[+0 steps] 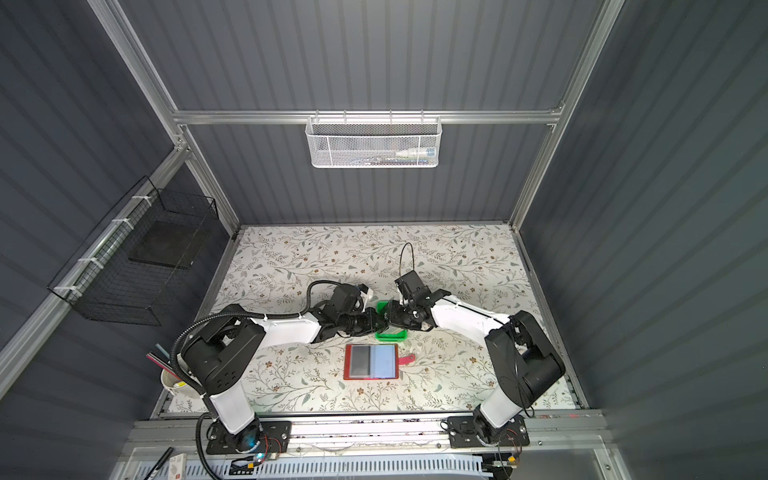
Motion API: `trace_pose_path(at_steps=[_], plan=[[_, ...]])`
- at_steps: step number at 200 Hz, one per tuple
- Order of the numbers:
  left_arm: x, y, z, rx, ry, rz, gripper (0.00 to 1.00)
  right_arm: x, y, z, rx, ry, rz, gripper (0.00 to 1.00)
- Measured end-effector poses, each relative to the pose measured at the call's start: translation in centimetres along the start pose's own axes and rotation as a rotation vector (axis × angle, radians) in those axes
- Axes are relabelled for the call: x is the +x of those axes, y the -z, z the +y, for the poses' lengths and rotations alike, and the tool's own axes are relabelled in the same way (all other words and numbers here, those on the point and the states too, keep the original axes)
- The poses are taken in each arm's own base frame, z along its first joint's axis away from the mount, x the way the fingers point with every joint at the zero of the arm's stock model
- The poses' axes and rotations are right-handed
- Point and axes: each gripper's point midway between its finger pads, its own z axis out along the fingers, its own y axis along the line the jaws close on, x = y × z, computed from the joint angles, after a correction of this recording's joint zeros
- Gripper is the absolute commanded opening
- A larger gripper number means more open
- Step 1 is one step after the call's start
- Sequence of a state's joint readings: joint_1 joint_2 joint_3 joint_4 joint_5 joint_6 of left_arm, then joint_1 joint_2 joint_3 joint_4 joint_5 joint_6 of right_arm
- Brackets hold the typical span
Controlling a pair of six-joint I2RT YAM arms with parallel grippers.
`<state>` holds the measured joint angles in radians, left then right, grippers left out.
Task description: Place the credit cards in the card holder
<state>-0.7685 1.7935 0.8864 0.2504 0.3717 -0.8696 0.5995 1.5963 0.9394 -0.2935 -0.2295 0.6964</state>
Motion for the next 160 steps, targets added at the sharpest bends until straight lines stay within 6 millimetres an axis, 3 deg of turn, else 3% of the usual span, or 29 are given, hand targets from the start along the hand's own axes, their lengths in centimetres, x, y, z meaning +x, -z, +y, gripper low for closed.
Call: trace_pose_path(at_steps=[36,94,123,160], plan=[[0.3,1.3,-0.5,0.006,-0.002,-0.011,0.19,-0.2,0.6,0.2,0.006,0.006,-0.022,0.01],[0.1,6.7,-4.2,0.094,-0.050,-0.093,0.22,-1.0,5.3,2.1,-0.072,0.036,-0.137,0.01],[1.3,8.6,-4.3,0.128,-0.041,-0.103,0.23,-0.2,7.0,2.0,-0.108,0.034,-0.167,0.01],[3.6,9.5,-3.7,0.204,-0.007,-0.084,0.25,1.7,9.0,2.0,-0.188,0.024,-0.192,0.01]])
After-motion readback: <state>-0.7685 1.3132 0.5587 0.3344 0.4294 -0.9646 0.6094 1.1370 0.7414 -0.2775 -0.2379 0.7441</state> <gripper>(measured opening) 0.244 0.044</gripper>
